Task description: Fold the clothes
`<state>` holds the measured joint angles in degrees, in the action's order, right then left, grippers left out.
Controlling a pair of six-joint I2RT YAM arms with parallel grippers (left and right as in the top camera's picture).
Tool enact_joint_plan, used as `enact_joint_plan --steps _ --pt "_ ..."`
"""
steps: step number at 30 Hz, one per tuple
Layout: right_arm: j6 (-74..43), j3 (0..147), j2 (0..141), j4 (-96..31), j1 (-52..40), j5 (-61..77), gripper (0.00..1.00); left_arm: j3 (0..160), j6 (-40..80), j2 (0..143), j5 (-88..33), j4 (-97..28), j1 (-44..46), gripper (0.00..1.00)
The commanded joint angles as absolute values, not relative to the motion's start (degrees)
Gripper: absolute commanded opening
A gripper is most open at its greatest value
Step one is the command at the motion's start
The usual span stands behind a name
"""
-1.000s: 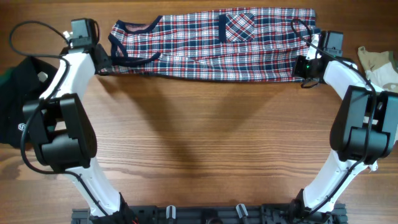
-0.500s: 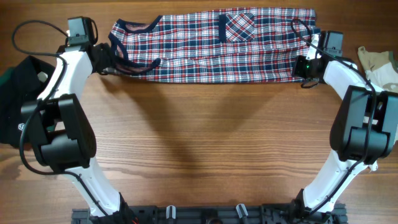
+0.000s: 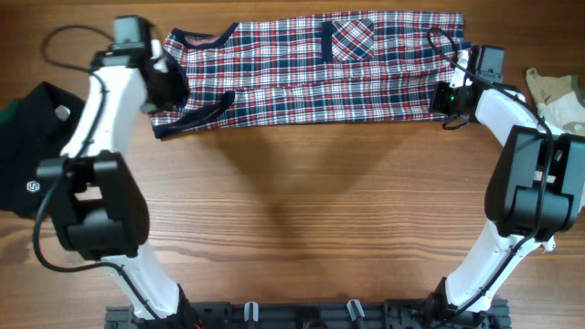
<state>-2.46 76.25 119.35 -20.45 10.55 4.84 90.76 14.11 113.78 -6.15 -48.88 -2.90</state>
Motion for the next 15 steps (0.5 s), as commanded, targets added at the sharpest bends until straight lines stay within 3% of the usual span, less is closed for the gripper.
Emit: enact_joint_plan --steps 1,6,15 --pt "-1.5 75.4 123.3 -21.2 11.1 -0.1 0.04 90.5 13.5 113.1 -7.0 -50.7 3.6 0.04" --pt "-1.6 75.4 123.3 -21.5 11.1 -0.1 0.04 90.3 12.4 114.8 -4.4 -50.4 12.2 0.04" --pt "-1.5 75.4 123.3 -21.7 11.1 -0.1 0.04 90.3 12.2 122.2 10.6 -45.8 11.3 0.05"
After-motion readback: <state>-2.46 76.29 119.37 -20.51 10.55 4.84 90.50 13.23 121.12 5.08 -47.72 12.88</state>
